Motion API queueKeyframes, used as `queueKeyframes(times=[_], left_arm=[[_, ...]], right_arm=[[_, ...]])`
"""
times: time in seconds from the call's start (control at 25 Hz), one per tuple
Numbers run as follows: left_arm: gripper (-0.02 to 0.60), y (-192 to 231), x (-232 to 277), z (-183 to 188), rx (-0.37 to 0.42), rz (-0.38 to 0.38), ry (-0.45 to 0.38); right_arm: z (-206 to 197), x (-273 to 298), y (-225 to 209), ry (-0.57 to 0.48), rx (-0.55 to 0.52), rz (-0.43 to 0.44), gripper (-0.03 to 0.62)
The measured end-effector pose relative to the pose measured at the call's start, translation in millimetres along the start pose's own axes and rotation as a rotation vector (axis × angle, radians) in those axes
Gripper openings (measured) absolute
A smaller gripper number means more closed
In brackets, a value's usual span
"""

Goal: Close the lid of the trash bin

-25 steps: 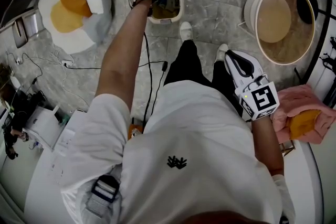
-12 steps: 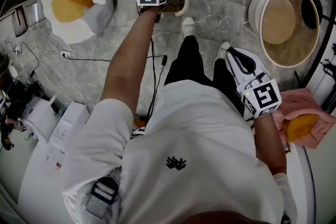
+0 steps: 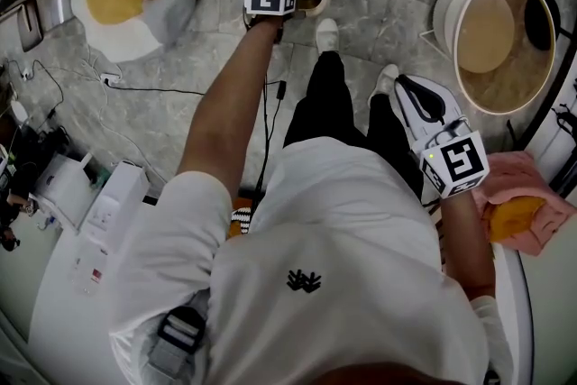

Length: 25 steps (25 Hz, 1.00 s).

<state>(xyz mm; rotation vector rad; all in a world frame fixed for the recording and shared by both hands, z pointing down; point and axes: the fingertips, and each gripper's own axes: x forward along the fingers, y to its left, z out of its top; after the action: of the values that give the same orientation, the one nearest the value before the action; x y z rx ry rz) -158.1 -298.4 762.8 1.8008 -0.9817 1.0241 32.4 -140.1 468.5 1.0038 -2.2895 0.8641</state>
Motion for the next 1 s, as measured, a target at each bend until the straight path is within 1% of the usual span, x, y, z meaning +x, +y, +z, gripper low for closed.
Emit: queueKeyframes(times=[0.48,1.0], left_arm=[[0.117,1.1,32.1,-61.5,-0.02,-0.011,0.093],[0.117,12.4,83.3,-111.5,-0.022,-0.015,0.163]], right_arm=[[-15.3,17.1,0.6,0.055,0.007,0.009,0.017],[-41.0,37.6,-6.2,0.141,0.02,0.003,0.016]])
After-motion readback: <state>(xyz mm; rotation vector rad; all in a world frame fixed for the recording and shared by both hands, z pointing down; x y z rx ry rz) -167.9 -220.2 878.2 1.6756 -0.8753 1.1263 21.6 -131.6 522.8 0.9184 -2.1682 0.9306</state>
